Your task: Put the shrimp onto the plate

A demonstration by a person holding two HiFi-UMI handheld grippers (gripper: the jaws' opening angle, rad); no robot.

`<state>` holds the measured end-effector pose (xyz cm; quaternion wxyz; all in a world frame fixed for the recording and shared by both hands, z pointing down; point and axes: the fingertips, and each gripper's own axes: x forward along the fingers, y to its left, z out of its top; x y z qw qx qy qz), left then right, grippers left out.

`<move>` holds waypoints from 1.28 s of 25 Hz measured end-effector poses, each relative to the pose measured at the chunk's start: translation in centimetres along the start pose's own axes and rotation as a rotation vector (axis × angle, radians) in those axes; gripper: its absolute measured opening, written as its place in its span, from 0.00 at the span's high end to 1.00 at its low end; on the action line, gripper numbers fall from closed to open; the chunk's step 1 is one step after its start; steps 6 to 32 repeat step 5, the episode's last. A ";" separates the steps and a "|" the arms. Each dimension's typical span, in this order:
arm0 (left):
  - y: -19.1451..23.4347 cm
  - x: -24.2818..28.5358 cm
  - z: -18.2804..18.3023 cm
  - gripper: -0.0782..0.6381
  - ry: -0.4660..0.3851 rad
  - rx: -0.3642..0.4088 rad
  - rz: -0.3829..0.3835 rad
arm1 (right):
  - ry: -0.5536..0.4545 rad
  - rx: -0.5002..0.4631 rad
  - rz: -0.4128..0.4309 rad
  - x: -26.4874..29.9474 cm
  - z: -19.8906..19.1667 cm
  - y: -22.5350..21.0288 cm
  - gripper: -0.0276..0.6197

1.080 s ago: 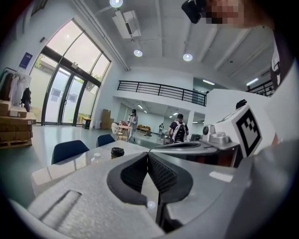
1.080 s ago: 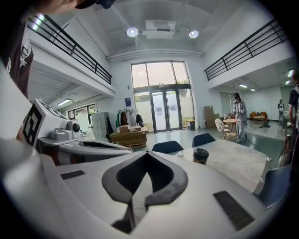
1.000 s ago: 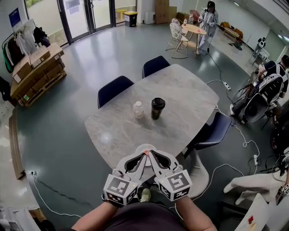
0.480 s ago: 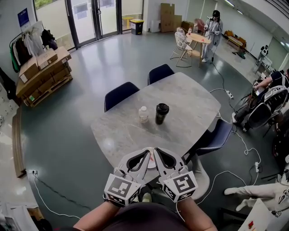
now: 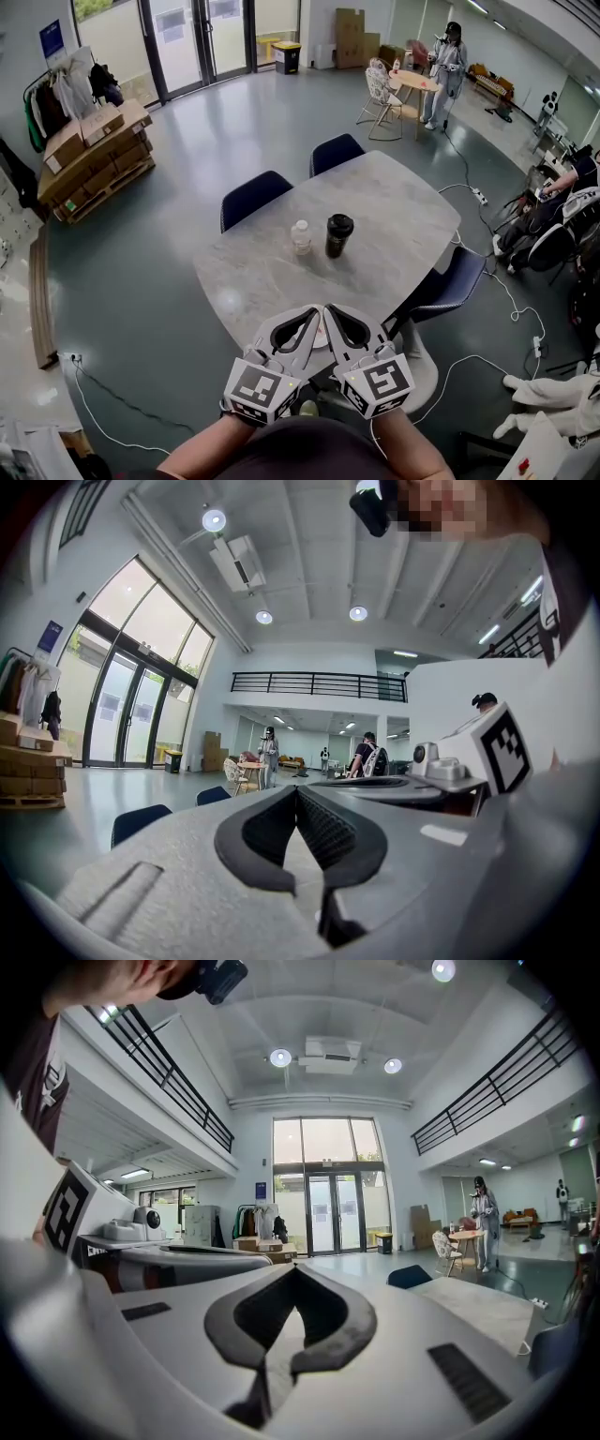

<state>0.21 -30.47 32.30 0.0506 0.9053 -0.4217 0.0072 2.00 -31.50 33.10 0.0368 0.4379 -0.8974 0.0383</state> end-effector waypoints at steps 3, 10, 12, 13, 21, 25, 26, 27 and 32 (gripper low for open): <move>0.0 0.0 -0.1 0.88 0.002 -0.003 0.002 | 0.003 0.000 -0.001 -0.1 -0.2 0.0 0.96; -0.1 0.0 -0.2 0.88 0.003 -0.004 0.003 | 0.005 0.000 -0.001 -0.1 -0.3 0.0 0.96; -0.1 0.0 -0.2 0.88 0.003 -0.004 0.003 | 0.005 0.000 -0.001 -0.1 -0.3 0.0 0.96; -0.1 0.0 -0.2 0.88 0.003 -0.004 0.003 | 0.005 0.000 -0.001 -0.1 -0.3 0.0 0.96; -0.1 0.0 -0.2 0.88 0.003 -0.004 0.003 | 0.005 0.000 -0.001 -0.1 -0.3 0.0 0.96; -0.1 0.0 -0.2 0.88 0.003 -0.004 0.003 | 0.005 0.000 -0.001 -0.1 -0.3 0.0 0.96; -0.1 0.0 -0.2 0.88 0.003 -0.004 0.003 | 0.005 0.000 -0.001 -0.1 -0.3 0.0 0.96; -0.1 0.0 -0.2 0.88 0.003 -0.004 0.003 | 0.005 0.000 -0.001 -0.1 -0.3 0.0 0.96; -0.1 0.0 -0.2 0.88 0.003 -0.004 0.003 | 0.005 0.000 -0.001 -0.1 -0.3 0.0 0.96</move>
